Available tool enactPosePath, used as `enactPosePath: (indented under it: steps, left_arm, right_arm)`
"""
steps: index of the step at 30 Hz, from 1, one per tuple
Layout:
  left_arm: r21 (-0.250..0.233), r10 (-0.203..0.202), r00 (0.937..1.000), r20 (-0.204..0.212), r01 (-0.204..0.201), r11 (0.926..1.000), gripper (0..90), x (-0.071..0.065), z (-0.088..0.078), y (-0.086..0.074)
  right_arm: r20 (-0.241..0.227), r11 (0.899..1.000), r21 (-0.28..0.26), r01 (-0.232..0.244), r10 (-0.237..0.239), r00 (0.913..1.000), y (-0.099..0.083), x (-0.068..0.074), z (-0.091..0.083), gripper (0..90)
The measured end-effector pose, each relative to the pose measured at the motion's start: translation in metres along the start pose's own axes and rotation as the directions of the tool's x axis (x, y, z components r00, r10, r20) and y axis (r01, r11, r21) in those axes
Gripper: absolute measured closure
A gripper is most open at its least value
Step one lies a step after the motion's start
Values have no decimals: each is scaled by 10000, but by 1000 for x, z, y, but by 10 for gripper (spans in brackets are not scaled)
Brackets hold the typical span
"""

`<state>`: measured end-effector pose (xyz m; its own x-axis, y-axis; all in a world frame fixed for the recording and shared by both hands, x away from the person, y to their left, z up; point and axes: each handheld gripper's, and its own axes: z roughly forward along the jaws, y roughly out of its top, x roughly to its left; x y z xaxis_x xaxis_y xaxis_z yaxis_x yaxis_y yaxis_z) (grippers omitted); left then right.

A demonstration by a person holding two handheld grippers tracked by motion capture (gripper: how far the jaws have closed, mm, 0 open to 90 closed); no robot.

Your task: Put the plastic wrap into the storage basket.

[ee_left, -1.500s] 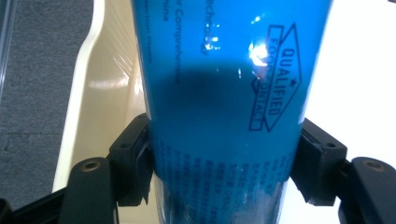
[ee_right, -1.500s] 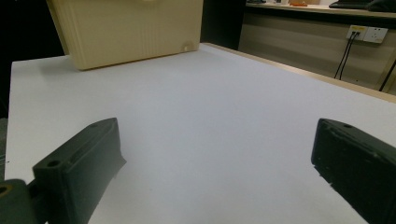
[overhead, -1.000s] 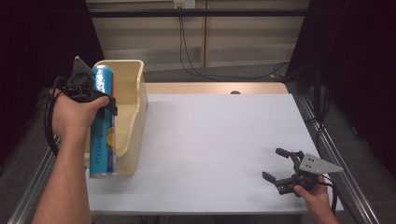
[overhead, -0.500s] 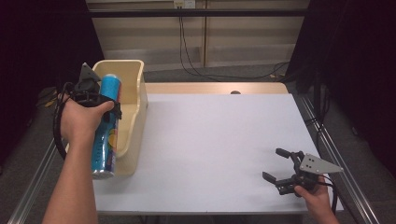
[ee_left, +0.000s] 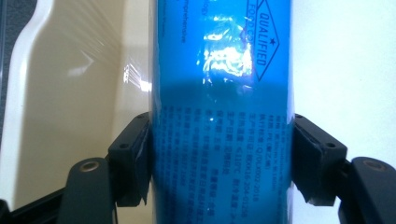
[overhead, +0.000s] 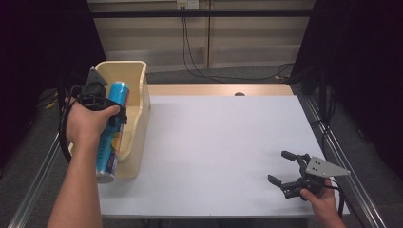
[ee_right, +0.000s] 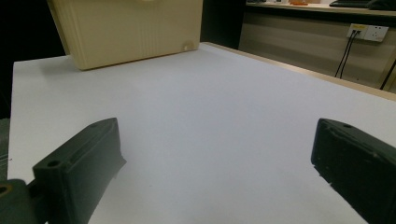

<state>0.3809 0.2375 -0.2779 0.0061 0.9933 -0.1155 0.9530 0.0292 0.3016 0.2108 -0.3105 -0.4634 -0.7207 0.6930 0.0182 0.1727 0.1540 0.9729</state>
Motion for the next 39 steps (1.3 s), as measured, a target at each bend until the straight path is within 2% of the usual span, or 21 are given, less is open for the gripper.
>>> enactPosePath:
  steps: [4, 12, 13, 17, 19, 20, 21, 23, 24, 27, 32, 39]
  left_arm:
    - [-13, -125, 9999, -18, 125, 9999, 319, 0, 2, -1]
    - [164, -29, 9999, -99, 31, 9999, 318, 2, 9, -1]
    - [149, -195, 9998, -105, 196, 9997, 317, 1, 9, -1]
    - [154, -147, 9998, -109, 149, 9998, 314, 2, 7, 0]
    - [-224, -331, 9993, 181, 335, 9992, 345, 4, 1, 0]
    - [-535, -368, 9981, 486, 393, 9978, 441, 5, -5, 1]
    - [-650, -377, 9974, 609, 417, 9970, 441, 5, -10, 1]
    - [-653, -128, 9995, 292, 147, 9978, 408, 2, -15, 2]
    - [-594, -84, 9995, 305, 102, 9982, 393, 1, -18, 3]
    - [-697, -24, 9978, 655, 70, 9975, 366, -1, -19, 2]
    - [-793, 97, 9967, 803, -33, 9968, 338, -7, -18, 1]
    - [-913, 489, 9929, 1083, -391, 9951, 309, -17, -20, 3]
  right_arm:
    - [12, 10000, -3, 13, -13, 10000, 0, 0, 0, 13]
    - [21, 10000, 10, 25, -25, 10000, 0, 0, 0, 13]
    - [23, 10000, 2, 20, -20, 10000, 0, 0, 0, 13]
    - [41, 10000, -16, 24, -24, 10000, 0, 0, 0, 13]
    - [21, 10000, -7, 7, -7, 10000, 0, 0, 0, 14]
    - [27, 10000, -6, 14, -14, 10000, 0, 0, 0, 14]
    - [12, 10000, -13, 21, -21, 10000, 0, 0, 0, 14]
    - [-9, 10000, -16, 7, -7, 10000, 0, 0, 1, 13]
    - [-8, 10000, -43, 13, -13, 10000, 0, 1, 1, 13]
    - [-30, 10000, -24, 47, -47, 10000, 1, 1, 1, 13]
    - [-28, 10000, -19, 29, -29, 10000, 1, 1, 0, 13]
    - [17, 10000, -26, 1, -1, 10000, 1, 0, 0, 14]
